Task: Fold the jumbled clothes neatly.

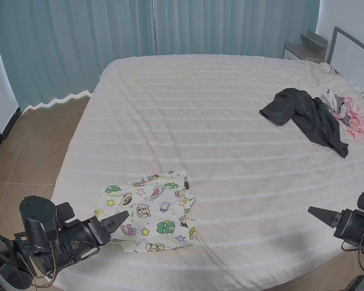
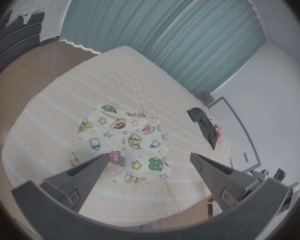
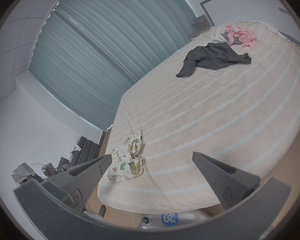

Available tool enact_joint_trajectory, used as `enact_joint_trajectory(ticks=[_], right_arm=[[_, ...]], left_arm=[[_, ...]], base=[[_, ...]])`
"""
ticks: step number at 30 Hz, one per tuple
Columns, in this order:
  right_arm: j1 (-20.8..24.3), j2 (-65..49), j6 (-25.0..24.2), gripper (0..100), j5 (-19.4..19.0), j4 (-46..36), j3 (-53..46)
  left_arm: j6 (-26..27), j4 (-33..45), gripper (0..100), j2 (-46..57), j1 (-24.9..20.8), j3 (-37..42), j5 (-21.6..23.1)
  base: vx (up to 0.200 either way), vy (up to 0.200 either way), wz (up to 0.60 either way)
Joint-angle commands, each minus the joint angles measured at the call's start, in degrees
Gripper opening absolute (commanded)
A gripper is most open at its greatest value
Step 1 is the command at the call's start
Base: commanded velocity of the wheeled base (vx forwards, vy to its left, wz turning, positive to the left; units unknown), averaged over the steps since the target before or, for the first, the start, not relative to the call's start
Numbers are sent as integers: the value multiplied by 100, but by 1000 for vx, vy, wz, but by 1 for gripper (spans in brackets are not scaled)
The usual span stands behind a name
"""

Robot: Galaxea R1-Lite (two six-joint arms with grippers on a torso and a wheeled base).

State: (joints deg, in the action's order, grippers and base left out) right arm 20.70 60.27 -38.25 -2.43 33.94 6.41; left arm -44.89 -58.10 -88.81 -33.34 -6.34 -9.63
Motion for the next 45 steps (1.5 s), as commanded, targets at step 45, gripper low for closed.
enact_joint_trajectory(ticks=[45], right_arm=[[-479, -1650, 1110, 100, 779, -871, 106]], left_arm=[[516, 291, 100, 1349, 3, 19, -1454]], base=[[0, -147, 0]])
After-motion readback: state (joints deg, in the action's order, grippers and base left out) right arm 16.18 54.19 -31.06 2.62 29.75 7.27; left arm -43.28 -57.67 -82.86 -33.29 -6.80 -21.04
